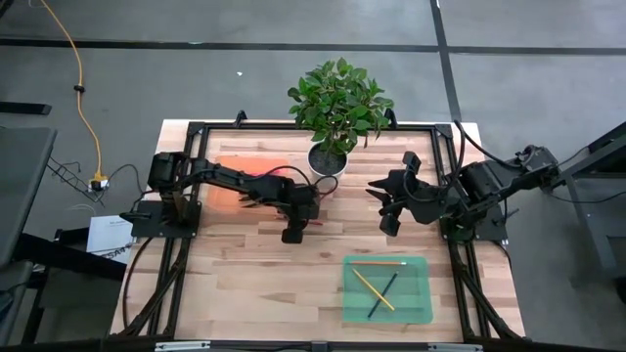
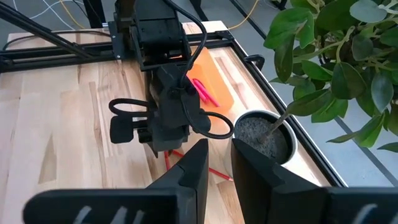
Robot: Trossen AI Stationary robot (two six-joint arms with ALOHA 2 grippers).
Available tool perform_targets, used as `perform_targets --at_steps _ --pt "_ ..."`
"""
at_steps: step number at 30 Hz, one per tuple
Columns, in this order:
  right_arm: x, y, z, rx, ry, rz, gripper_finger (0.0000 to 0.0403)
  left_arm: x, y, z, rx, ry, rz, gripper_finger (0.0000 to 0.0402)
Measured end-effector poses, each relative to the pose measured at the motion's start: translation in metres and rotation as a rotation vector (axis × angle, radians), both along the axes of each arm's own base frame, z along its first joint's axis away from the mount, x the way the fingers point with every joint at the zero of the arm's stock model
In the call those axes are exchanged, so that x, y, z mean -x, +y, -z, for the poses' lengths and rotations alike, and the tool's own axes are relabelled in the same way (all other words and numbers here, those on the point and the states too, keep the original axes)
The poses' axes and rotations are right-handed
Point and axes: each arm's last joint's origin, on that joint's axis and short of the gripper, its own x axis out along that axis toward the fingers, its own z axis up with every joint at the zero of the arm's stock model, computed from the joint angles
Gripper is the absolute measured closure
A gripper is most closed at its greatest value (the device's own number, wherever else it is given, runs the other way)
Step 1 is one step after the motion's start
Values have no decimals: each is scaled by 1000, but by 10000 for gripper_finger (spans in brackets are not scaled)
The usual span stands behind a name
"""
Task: Sort pens & pencils
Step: Put the bottom red colored pencil into the green bin
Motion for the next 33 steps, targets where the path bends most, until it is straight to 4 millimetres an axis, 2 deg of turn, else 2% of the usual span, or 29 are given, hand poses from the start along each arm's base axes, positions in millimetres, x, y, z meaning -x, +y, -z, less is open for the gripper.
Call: perform_targets --at_steps 5,10,19,28,33 --pt "0 0 0 0 0 0 341 -2 -2 -2 -27 -6 18 298" --pt "0 0 0 0 0 0 341 -12 -3 -12 -89 -38 47 298" --pt "0 0 0 -5 -4 2 341 -26 0 4 -91 69 89 298" --pt "0 0 0 -9 -10 4 341 -22 0 7 -83 128 112 298" --pt "0 0 0 -6 -9 2 341 -23 -1 15 -50 150 127 298"
